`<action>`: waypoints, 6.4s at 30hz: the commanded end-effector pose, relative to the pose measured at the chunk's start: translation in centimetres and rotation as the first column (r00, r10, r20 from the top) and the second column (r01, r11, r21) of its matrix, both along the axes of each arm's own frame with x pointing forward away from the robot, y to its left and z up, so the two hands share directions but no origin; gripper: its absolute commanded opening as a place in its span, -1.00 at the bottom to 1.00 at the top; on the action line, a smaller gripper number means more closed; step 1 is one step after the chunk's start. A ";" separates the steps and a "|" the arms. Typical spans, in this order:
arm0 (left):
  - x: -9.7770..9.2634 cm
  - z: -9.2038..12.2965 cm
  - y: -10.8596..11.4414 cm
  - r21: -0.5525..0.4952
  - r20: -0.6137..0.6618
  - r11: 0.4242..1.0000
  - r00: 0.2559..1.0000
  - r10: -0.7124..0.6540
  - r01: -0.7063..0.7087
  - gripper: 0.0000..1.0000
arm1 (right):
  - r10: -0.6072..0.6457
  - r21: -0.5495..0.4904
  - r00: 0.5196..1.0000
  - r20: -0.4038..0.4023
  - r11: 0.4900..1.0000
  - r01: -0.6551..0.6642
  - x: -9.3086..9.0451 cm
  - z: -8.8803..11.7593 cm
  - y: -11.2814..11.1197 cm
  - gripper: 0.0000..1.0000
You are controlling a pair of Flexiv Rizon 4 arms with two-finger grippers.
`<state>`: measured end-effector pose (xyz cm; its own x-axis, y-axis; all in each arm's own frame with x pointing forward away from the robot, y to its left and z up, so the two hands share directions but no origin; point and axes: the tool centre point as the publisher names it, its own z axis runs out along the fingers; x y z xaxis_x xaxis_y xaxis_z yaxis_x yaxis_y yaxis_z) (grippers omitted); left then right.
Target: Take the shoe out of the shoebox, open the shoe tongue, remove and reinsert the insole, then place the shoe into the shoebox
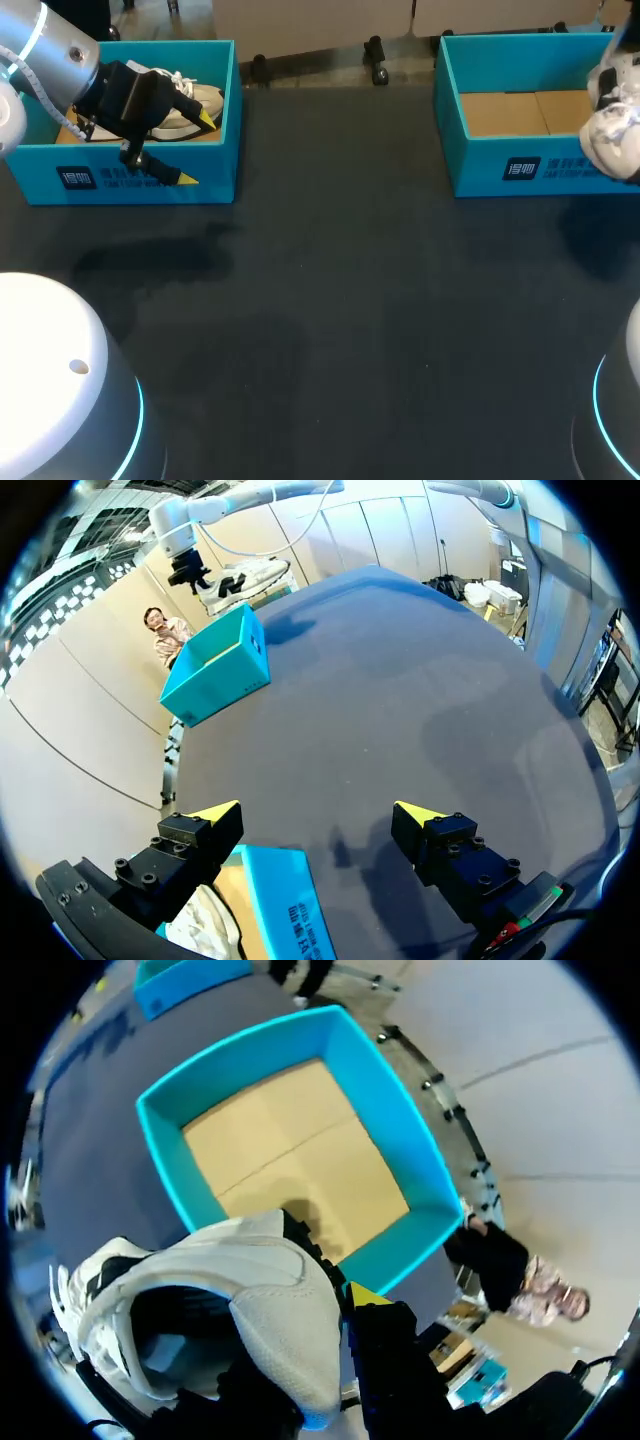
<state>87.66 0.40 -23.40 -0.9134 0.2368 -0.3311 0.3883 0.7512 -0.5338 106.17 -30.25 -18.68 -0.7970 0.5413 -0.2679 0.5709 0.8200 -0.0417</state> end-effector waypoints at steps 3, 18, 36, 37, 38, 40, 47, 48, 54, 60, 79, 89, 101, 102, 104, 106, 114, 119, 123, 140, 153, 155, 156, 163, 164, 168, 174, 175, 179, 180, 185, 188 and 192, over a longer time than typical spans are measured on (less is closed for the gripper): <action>0.0 0.0 0.0 0.004 -0.001 1.000 1.000 -0.001 0.001 1.00 | -0.419 0.050 0.902 0.105 0.908 0.416 -1.1 0.6 -0.1 -1.00; 0.0 0.0 0.0 0.004 -0.001 1.000 1.000 -0.001 0.001 1.00 | -0.846 0.056 0.517 0.131 0.527 0.848 -2.4 1.1 -0.6 -1.00; 0.0 0.0 0.0 0.004 -0.001 1.000 1.000 -0.001 0.001 1.00 | -0.919 0.166 0.389 0.064 0.394 0.904 -3.7 1.4 -0.8 -1.00; 0.0 0.0 0.0 0.004 -0.001 1.000 1.000 -0.001 0.001 1.00 | -0.919 0.166 0.389 0.064 0.394 0.904 -3.7 1.4 -0.8 -1.00; 0.0 0.0 0.0 0.004 -0.001 1.000 1.000 -0.001 0.001 1.00 | -0.919 0.166 0.389 0.064 0.394 0.904 -3.7 1.4 -0.8 -1.00; 0.0 0.0 0.0 0.004 -0.001 1.000 1.000 -0.001 0.001 1.00 | -0.919 0.166 0.389 0.064 0.394 0.904 -3.7 1.4 -0.8 -1.00; 0.0 0.0 0.0 0.004 -0.001 1.000 1.000 -0.001 0.001 1.00 | -0.919 0.166 0.389 0.064 0.394 0.904 -3.7 1.4 -0.8 -1.00; 0.0 0.0 0.0 0.004 -0.001 1.000 1.000 -0.001 0.001 1.00 | -0.919 0.166 0.389 0.064 0.394 0.904 -3.7 1.4 -0.8 -1.00; 0.0 0.0 0.0 0.004 -0.001 1.000 1.000 -0.001 0.001 1.00 | -0.953 0.193 0.298 0.052 0.302 0.934 -3.7 0.2 -1.5 -1.00; 0.0 0.0 0.0 0.004 -0.001 1.000 1.000 -0.001 0.001 1.00 | -0.958 0.197 0.279 0.068 0.287 0.937 -3.3 -0.8 -1.9 -1.00; 0.0 0.0 0.0 0.004 -0.001 1.000 1.000 -0.001 0.001 1.00 | -0.961 0.158 0.258 0.096 0.270 0.950 -3.6 -6.3 -2.6 -1.00; 0.0 0.0 0.0 0.004 -0.001 1.000 1.000 -0.001 0.001 1.00 | -0.965 0.147 0.246 0.091 0.257 0.955 -3.4 -9.2 -2.9 -1.00; 0.0 0.0 0.0 0.004 -0.001 1.000 1.000 -0.001 0.001 1.00 | -0.972 0.129 0.216 0.089 0.227 0.965 -3.5 -13.0 -3.6 -1.00; 0.0 0.0 0.0 0.004 -0.001 1.000 1.000 -0.001 0.001 1.00 | -0.972 0.129 0.217 0.086 0.226 0.965 -3.5 -13.2 -3.6 -1.00; 0.0 0.0 0.0 0.004 -0.001 1.000 1.000 -0.001 0.001 1.00 | -0.972 0.119 0.218 0.087 0.228 0.966 -3.5 -13.8 -3.5 -1.00; 0.0 0.0 0.0 0.004 -0.001 1.000 1.000 -0.001 0.001 1.00 | -0.972 0.117 0.219 0.084 0.228 0.967 -3.5 -14.3 -3.5 -1.00; 0.0 0.0 0.0 0.004 -0.001 1.000 1.000 -0.001 0.001 1.00 | -0.975 0.106 0.207 0.083 0.215 0.971 -3.5 -15.8 -3.7 -1.00; 0.0 0.0 0.0 0.004 -0.001 1.000 1.000 -0.001 0.001 1.00 | -0.976 0.097 0.199 0.087 0.207 0.974 -3.6 -16.8 -3.6 -1.00; 0.0 0.0 0.0 0.004 -0.001 1.000 1.000 -0.001 0.001 1.00 | -0.977 0.093 0.192 0.088 0.200 0.975 -3.7 -17.3 -3.5 -1.00; 0.0 0.0 0.0 0.004 -0.001 1.000 1.000 -0.001 0.001 1.00 | -0.980 0.110 0.170 0.102 0.181 0.977 -4.2 -17.0 -3.3 0.07; 0.0 0.0 0.0 0.004 -0.001 1.000 1.000 -0.001 0.001 1.00 | -0.970 0.197 0.212 0.117 0.232 0.953 -5.9 -10.8 -1.4 0.70; 0.0 0.0 0.0 0.004 -0.001 1.000 1.000 -0.001 0.001 1.00 | -0.964 0.204 0.239 0.116 0.258 0.944 -6.1 -9.8 -0.5 0.59; 0.0 0.0 0.0 0.004 -0.001 1.000 1.000 -0.001 0.001 1.00 | -0.961 0.211 0.249 0.121 0.270 0.940 -6.2 -9.4 -0.1 0.59; 0.0 0.0 0.0 0.004 -0.001 1.000 1.000 -0.001 0.001 1.00 | -0.945 0.264 0.311 0.100 0.327 0.907 -7.2 -6.9 2.9 0.65; 0.0 0.0 0.0 0.004 -0.001 1.000 1.000 -0.001 0.001 1.00 | -0.942 0.270 0.322 0.092 0.335 0.903 -7.4 -6.6 3.5 0.65; 0.0 0.0 0.0 0.004 -0.001 1.000 1.000 -0.001 0.001 1.00 | -0.927 0.290 0.367 0.076 0.373 0.882 -8.4 -5.8 5.7 0.80; 0.0 0.0 0.0 0.004 -0.001 1.000 1.000 -0.001 0.001 1.00 | -0.918 0.302 0.392 0.060 0.391 0.869 -10.3 -4.9 8.3 0.86; 0.0 0.0 0.0 0.004 -0.001 1.000 1.000 -0.001 0.001 1.00 | -0.920 0.305 0.388 0.060 0.387 0.870 -10.7 -4.8 8.6 0.87; 0.0 0.0 0.0 0.004 -0.001 1.000 1.000 -0.001 0.001 1.00 | -0.926 0.333 0.375 0.042 0.367 0.869 -12.5 -4.3 10.2 0.91; 0.0 0.0 0.0 0.004 -0.001 1.000 1.000 -0.001 0.001 1.00 | -0.926 0.332 0.375 0.040 0.366 0.869 -12.9 -4.3 10.7 0.93; 0.0 0.0 0.0 0.004 -0.001 1.000 1.000 -0.001 0.001 1.00 | -0.926 0.336 0.377 0.003 0.356 0.872 -15.2 -4.6 13.0 1.00; 0.0 0.0 0.0 0.004 -0.001 1.000 1.000 -0.001 0.001 1.00 | -0.924 0.330 0.381 -0.021 0.353 0.875 -16.3 -5.1 14.0 1.00; 0.3 0.3 0.1 0.016 0.033 0.996 0.995 -0.091 0.090 1.00 | -0.929 0.325 0.370 -0.023 0.343 0.881 -16.5 -5.2 14.2 1.00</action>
